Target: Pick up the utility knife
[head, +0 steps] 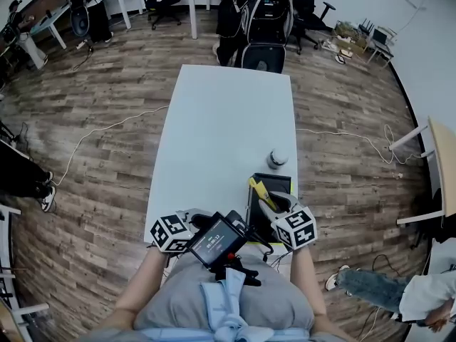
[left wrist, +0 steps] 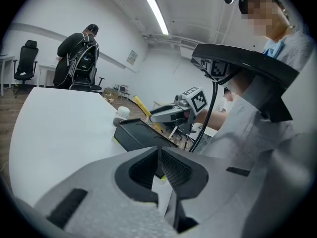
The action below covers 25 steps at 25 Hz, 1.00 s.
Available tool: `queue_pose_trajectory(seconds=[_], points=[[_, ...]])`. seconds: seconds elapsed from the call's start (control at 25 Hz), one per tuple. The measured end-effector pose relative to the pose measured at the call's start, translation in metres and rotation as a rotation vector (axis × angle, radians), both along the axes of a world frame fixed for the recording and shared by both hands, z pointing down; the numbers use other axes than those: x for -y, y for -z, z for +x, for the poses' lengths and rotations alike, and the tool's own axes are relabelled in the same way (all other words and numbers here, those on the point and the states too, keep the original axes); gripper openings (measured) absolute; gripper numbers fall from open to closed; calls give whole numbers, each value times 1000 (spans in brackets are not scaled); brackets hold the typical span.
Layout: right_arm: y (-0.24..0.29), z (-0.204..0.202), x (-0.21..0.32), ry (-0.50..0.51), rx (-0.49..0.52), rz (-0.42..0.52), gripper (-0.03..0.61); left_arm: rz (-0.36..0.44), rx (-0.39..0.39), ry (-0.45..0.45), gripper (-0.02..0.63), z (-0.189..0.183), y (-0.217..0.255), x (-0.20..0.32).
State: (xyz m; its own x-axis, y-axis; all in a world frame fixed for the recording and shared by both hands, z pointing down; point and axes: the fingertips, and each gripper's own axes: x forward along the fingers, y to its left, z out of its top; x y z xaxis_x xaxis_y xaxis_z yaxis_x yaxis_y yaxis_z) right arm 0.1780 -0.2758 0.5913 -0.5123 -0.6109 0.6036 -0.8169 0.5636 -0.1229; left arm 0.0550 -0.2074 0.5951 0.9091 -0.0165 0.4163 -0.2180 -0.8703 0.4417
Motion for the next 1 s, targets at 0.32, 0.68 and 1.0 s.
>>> queue_pose_trajectory(seconds=[0.32, 0.68, 1.0], points=[[31, -7, -17, 4, 81, 62, 126, 2, 6, -12, 32, 10, 1, -1], [59, -14, -29, 0, 146, 122, 126, 4, 7, -19, 32, 14, 2, 0], [91, -12, -30, -7, 277, 232, 126, 8, 11, -28, 32, 12, 1, 1]])
